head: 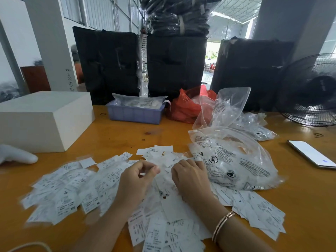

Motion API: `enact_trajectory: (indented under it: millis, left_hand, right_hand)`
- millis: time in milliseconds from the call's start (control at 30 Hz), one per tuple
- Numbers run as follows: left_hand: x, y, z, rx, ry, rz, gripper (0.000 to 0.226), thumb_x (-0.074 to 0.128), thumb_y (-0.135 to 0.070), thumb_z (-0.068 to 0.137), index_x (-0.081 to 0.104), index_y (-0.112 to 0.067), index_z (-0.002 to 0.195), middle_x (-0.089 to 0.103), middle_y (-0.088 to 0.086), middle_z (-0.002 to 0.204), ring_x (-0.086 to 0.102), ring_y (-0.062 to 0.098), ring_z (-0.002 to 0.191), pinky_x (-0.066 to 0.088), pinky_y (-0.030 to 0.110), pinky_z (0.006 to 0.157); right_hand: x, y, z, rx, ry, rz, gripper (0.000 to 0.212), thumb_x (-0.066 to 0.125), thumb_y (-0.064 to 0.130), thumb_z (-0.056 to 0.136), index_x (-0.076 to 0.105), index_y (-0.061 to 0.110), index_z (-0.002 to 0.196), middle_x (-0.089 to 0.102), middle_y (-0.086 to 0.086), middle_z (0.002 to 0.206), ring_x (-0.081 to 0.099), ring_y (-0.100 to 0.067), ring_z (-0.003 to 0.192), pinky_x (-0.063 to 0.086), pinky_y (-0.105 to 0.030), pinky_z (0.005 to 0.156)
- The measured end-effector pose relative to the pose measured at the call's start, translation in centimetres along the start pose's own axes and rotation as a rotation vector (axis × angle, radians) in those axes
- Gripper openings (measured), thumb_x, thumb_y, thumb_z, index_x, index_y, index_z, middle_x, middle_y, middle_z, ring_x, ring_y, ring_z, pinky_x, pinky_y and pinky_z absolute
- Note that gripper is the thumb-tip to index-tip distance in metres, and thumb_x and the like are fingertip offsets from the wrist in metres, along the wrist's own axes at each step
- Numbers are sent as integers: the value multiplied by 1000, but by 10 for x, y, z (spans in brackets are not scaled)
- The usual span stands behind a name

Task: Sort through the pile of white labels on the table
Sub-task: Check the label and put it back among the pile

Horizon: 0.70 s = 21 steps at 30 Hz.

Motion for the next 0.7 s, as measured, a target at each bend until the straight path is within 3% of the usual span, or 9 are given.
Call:
enact_trajectory:
  millis: [100,200,300,367,400,500,700]
  left_hand:
    - [0,-1,0,1,6,4,7,64,-30,86,68,-28,80,71,-19,81,64,2,78,51,20,64]
    - [1,0,0,-2,15,-13,4,63,-28,89,66,-30,87,71,-21,82,66,24,79,53,34,67]
    - [2,1,0,-4,30,-20,11,62,-26,90,63,-35,96,72,-21,85,62,43,78,52,32,62]
    - [1,1,1,-1,23,-15,16,62,-23,90,62,-37,98,71,-22,85,64,34,80,49,17,58]
    - [0,1,1,-1,21,-12,17,63,-22,90,62,-37,99,71,-23,84,66,21,78,48,9,58]
    - [0,0,2,-14,25,-20,19,65,-21,88,61,-37,98,70,-26,84,63,-7,80,45,6,62]
    - [-3,1,3,-32,-7,-22,21,71,-26,83,63,-42,93,71,-10,83,61,-9,79,44,4,59]
  right_hand:
    - [19,-5,-3,14,192,34,35,30,37,96,62,21,95,62,6,102,55,-16,99,31,-36,93]
    - [22,-6,-4,-5,206,35,37,28,34,97,62,21,90,63,6,100,56,-16,97,31,-36,96]
    - [17,0,-5,-59,176,-15,35,30,25,98,64,20,90,65,6,97,58,-15,92,30,-35,100]
    - [16,0,-6,-55,182,12,36,29,29,98,63,21,92,65,7,100,58,-14,94,27,-34,100]
    - [17,0,-7,-52,198,40,36,29,34,97,63,22,93,65,7,102,57,-13,96,26,-34,100]
    - [16,2,-10,-75,230,92,37,32,44,94,62,25,103,63,9,112,54,-12,108,22,-36,103]
    - [3,12,-10,-165,146,72,39,28,34,101,64,21,102,65,7,108,56,-13,109,22,-31,102]
Point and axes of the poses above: each hand's wrist, its own z-axis towards the middle knuckle, its own x-axis out of the palm, y = z × x, the point moved 7 cm from there along z, towards the middle knuckle
